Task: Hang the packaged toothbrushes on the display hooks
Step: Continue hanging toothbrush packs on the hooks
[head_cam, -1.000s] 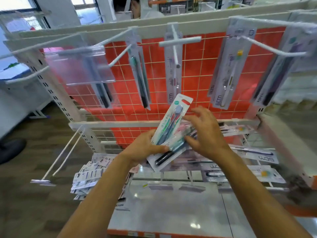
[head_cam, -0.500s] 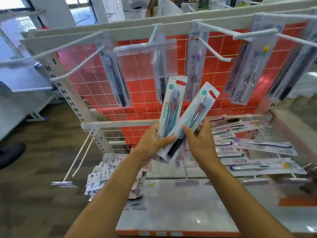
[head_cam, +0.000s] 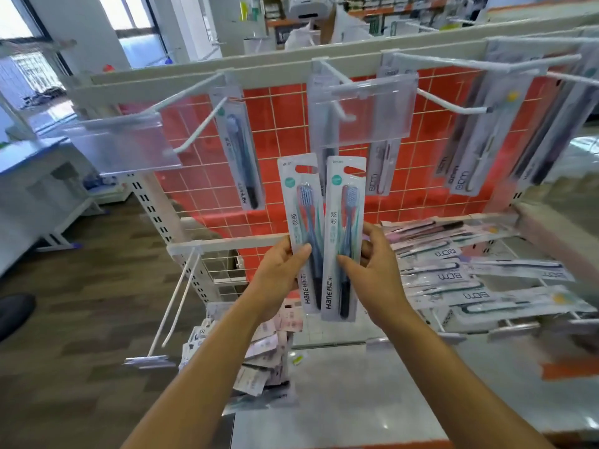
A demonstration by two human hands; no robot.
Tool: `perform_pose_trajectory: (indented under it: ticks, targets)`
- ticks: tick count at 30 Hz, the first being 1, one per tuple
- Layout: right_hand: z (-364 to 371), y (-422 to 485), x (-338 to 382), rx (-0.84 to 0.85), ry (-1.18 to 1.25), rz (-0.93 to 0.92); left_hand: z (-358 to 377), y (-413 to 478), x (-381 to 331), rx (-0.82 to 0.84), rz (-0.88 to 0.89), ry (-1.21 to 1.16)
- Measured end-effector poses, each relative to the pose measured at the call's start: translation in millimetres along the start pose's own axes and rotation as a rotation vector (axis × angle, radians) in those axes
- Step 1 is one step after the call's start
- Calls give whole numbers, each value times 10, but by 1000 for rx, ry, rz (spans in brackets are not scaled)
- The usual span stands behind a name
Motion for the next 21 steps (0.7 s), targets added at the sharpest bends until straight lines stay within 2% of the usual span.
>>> perform_pose_trajectory:
  ticks: [13,21]
  targets:
    - [372,-138,140,-4,16,-61,-365,-225,-315,-21,129,33]
    - [487,-218,311,2,80,-103,-595,-423,-576,-137,288,78]
Point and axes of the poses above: each hand's wrist, its own y-axis towards the middle knuckle, its own z-axis out of the palm, x = y × z, the point moved 9 cm from there along y, towards the middle knuckle
